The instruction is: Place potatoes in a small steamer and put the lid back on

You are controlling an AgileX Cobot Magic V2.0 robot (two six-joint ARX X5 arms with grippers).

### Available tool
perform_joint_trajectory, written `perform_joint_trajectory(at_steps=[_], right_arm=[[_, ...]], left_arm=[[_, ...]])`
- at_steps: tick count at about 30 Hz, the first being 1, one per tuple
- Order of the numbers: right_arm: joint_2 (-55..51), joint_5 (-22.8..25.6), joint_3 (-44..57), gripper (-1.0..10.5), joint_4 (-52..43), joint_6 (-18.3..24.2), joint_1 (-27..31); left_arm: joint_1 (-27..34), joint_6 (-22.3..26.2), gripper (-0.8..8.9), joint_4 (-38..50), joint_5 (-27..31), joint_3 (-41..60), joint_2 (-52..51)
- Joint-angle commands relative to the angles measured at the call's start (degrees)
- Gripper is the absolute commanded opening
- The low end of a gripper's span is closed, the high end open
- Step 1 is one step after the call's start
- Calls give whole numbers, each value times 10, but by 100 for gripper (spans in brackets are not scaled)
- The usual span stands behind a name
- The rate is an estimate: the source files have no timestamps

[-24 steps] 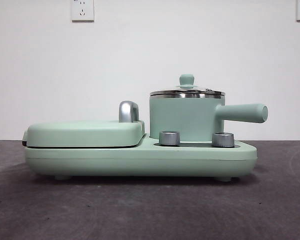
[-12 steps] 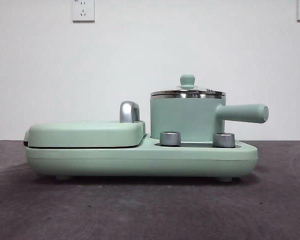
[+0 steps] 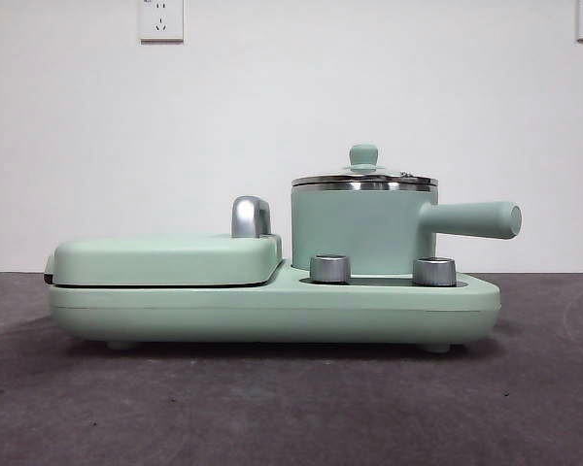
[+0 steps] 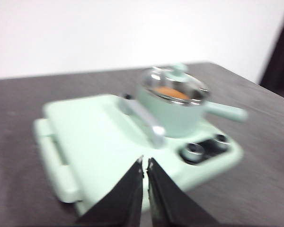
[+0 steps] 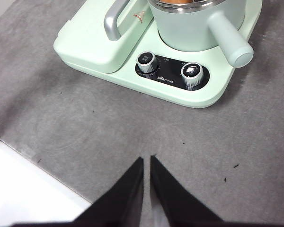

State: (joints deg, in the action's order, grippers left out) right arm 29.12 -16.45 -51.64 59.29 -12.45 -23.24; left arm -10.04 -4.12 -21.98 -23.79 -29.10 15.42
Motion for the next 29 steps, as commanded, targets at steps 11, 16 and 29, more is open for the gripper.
perform_joint_trajectory(at_steps=[11,16,29], right_arm=[[3,0,-4,19,-6,-4,-3],[3,0,-4,19,-6,-4,-3],[3,0,-4,19,-6,-4,-3]], left_arm=[[78,-69,19,105,136,258,-153],[94,-64,19,111,169,281,-153],[104,16,19,113,247,283,-152]])
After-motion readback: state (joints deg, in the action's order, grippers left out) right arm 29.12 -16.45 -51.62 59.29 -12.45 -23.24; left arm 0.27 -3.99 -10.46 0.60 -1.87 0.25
